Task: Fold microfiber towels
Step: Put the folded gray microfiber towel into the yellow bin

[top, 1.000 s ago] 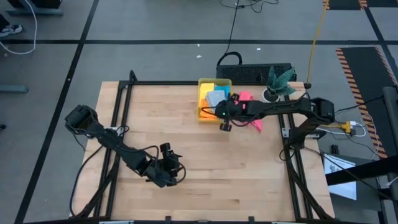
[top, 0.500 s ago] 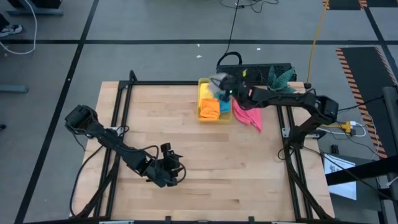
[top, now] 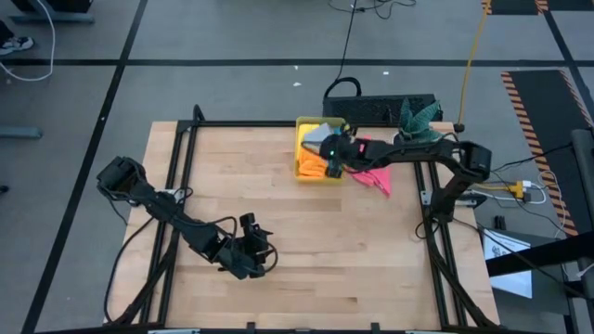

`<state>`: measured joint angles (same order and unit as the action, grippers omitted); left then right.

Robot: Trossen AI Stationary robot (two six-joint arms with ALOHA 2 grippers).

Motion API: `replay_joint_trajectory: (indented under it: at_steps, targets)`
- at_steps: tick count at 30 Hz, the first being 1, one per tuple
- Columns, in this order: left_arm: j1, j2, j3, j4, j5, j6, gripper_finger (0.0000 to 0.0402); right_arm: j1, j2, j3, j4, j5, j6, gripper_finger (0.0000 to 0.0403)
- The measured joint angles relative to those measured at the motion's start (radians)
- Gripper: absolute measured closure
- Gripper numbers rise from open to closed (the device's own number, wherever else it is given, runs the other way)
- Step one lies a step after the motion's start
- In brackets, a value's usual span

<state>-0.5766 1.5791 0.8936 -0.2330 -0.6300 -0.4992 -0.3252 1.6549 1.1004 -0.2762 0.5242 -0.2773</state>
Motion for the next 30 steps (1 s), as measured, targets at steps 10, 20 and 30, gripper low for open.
replay_joint_trajectory:
  at_steps: [10, 20, 30]
  targets:
    - [0.007, 0.0, 0.0, 0.032, -0.026, -0.001, 0.0174, 0.063, 0.003, 0.0, -0.088, -0.064, 0.013, 0.0385]
    - [0.11, 0.089, 0.0, 0.082, -0.225, 0.045, 0.0174, 0.047, 0.004, 0.001, -0.102, -0.297, 0.163, 0.0385]
    - [0.36, 0.238, -0.001, 0.168, -0.241, 0.022, 0.0174, 0.018, 0.02, 0.001, -0.087, -0.352, 0.215, 0.038]
